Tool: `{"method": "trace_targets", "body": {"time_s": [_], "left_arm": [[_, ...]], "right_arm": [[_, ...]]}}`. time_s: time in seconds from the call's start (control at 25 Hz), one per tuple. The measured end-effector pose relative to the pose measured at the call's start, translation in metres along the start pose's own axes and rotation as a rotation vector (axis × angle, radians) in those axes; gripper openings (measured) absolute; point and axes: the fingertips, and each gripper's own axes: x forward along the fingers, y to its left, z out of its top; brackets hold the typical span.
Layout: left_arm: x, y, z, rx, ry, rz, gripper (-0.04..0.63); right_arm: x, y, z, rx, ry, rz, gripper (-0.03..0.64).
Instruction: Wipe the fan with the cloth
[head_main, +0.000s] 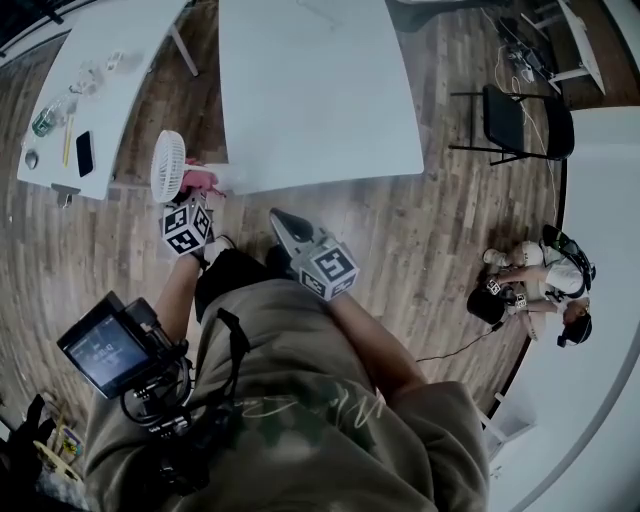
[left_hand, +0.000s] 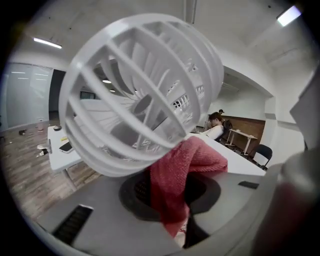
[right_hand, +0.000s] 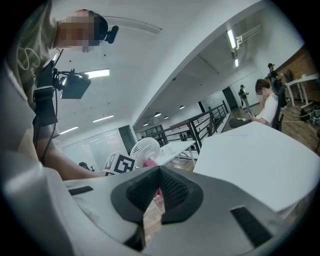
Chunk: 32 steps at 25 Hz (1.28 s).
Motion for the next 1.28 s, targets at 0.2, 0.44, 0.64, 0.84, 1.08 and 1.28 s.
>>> {"method": "trace_targets", "body": {"time_s": [0.2,0.44,0.64,0.84,1.08,1.28], "left_arm": [[-0.001,-0.002,0.0,0.049,-0.005,0.009,0.091],[-0.002,-0.02,-0.002,0.172,-0.021,-0.023,0.089],[0.001,-0.024,-0.011,0.212,-0.005,-0.022,0.087],[0.003,-0.024,-0.021,0.247,0.002,-0.027,0.086],[0.006,-0.019,-0.031,0.235,0.01,0.0,0.082],[0.008,-0.019,-0.035,0.253,0.006,-0.009,0.08]], "right_arm": [[-0.005,-0.005,-0.007,0.012,0.008,-0.005,0.0],[-0.009,-0.009,-0.014,0.036,0.021,0.008,0.0],[-0.012,-0.014,-0.017,0.047,0.025,0.0,0.0],[-0.017,-0.021,-0.024,0.061,0.031,-0.021,0.0],[-0.023,-0.029,-0.027,0.074,0.029,-0.041,0.0],[-0.021,-0.027,-0.031,0.072,0.04,-0.04,0.0]]}}
